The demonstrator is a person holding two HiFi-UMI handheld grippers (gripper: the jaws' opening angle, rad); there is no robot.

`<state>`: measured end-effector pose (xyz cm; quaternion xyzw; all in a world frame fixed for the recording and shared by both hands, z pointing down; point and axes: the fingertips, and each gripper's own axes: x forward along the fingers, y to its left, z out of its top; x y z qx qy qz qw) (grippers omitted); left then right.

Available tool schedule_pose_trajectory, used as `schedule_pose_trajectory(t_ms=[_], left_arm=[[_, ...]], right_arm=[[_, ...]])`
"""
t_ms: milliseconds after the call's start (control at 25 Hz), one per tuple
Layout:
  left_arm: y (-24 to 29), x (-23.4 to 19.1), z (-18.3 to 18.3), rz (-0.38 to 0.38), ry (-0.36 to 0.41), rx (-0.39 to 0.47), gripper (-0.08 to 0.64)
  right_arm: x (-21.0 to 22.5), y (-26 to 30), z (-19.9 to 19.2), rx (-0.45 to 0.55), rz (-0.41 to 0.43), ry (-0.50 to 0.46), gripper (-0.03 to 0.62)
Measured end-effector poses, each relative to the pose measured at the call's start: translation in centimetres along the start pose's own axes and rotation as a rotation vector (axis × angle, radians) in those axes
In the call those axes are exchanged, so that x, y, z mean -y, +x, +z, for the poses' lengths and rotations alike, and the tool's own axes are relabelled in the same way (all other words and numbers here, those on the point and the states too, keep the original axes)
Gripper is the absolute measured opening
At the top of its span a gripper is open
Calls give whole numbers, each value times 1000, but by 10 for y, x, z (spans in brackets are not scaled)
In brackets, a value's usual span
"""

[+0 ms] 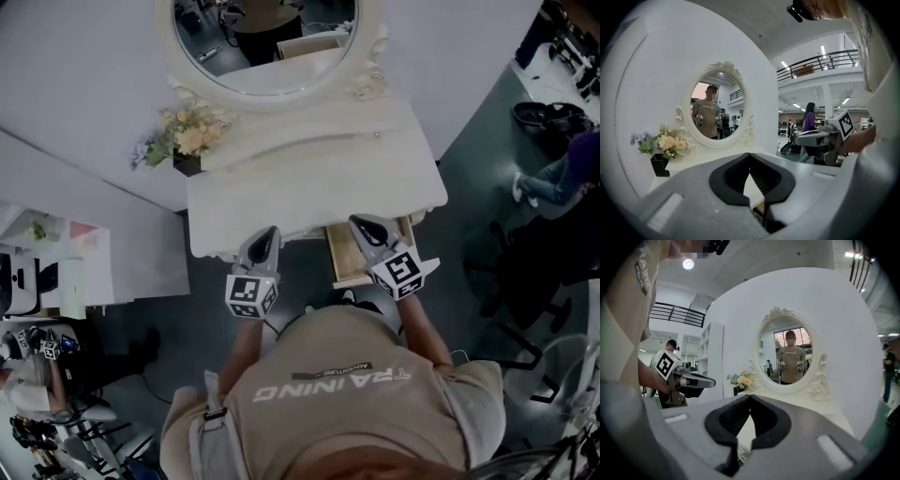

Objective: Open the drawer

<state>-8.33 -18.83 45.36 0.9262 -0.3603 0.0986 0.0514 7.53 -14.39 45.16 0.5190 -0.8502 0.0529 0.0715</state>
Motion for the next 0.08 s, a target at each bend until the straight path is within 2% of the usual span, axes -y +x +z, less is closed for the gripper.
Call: schedule_pose_trajectory(t_ms=[80], left_arm=[[23, -3, 8, 1, 8, 10, -2]], right_arm=[[17, 8, 0, 1, 11, -18, 3]])
